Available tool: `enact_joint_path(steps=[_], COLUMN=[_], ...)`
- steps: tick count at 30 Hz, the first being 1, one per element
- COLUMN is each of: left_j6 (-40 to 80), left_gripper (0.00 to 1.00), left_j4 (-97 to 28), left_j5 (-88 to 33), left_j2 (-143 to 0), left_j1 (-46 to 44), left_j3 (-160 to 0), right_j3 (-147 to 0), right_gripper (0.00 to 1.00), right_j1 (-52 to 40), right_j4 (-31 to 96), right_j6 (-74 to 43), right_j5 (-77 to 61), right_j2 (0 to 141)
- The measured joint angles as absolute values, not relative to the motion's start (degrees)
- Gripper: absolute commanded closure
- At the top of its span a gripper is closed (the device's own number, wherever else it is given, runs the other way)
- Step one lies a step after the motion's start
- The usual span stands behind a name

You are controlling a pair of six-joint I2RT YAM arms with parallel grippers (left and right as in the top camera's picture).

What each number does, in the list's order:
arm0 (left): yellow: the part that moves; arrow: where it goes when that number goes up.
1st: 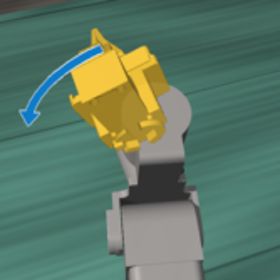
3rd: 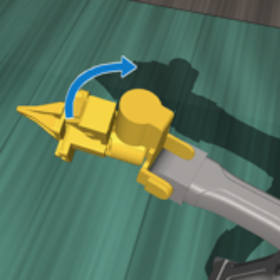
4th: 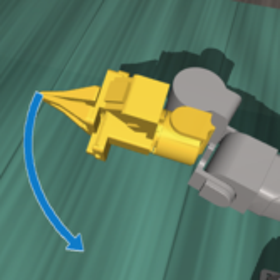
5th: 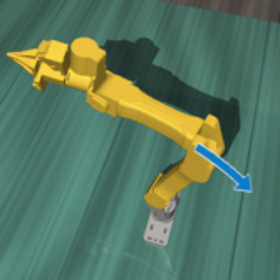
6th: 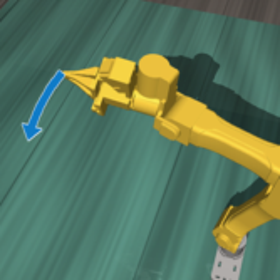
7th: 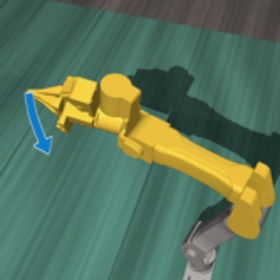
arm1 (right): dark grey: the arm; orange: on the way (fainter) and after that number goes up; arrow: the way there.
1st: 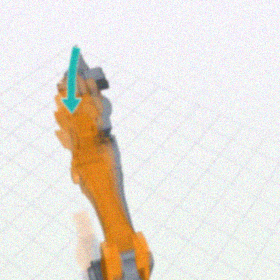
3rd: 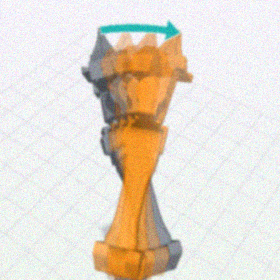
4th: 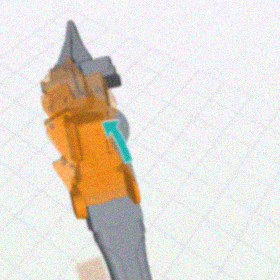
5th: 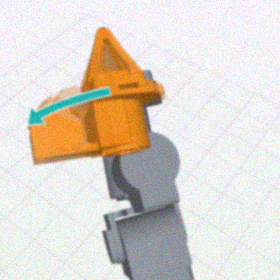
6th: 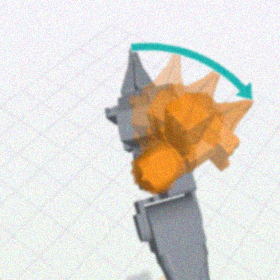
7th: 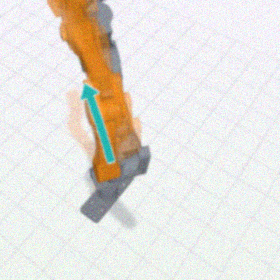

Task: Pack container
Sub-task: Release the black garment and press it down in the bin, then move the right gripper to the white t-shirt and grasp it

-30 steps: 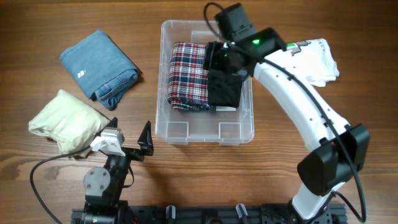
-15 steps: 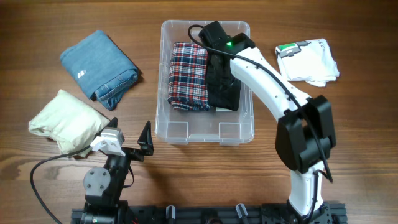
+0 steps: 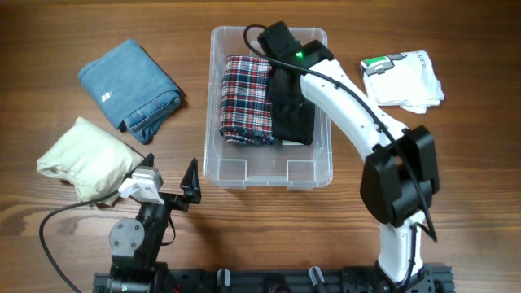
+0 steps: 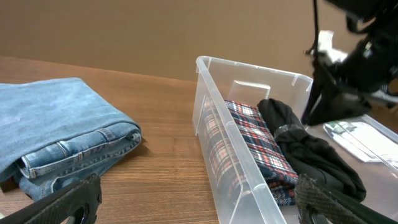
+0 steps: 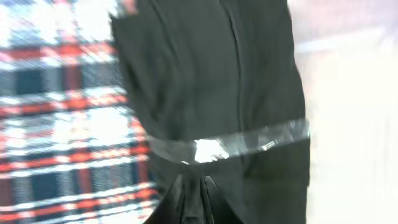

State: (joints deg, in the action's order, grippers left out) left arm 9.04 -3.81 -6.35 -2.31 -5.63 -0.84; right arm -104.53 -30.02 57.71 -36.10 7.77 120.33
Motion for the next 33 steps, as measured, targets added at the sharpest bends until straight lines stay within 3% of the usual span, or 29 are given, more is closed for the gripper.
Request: enact_joint_path(steps=[21,26,28,32,33], left_j6=[9.04,9.04,9.04,9.04,9.04], left_gripper=[0.0,0.0,0.0,0.0,0.0], left_j4=[-3.81,-3.81,-3.81,-3.81,-3.81], left_j5=[-6.35,-6.35,-6.35,-6.35,-6.35], left_j2=[-2.31,-2.31,-2.31,-2.31,-2.31], left_j1=[-5.63,-5.63,-5.63,-5.63,-5.63], left_j3=[-0.84,-0.84,-0.84,-0.84,-0.84], right_j3=[-106.02,-107.63,-109.86,-113.84,-114.28], right_gripper=[0.89,0.82,0.77,0.33,0.28], right_j1=[-30.28,-30.28,-30.22,-28.84,-28.03], right_j4=[44.84,46.5,49.67,54.7,55.88], right_j6=[-35.24,-33.19,-31.92,-30.57,-30.26], right_j5=[9.1,9.61,10.59,14.48,15.25], right_j2=[127.83,127.57,126.54,116.79,112.95])
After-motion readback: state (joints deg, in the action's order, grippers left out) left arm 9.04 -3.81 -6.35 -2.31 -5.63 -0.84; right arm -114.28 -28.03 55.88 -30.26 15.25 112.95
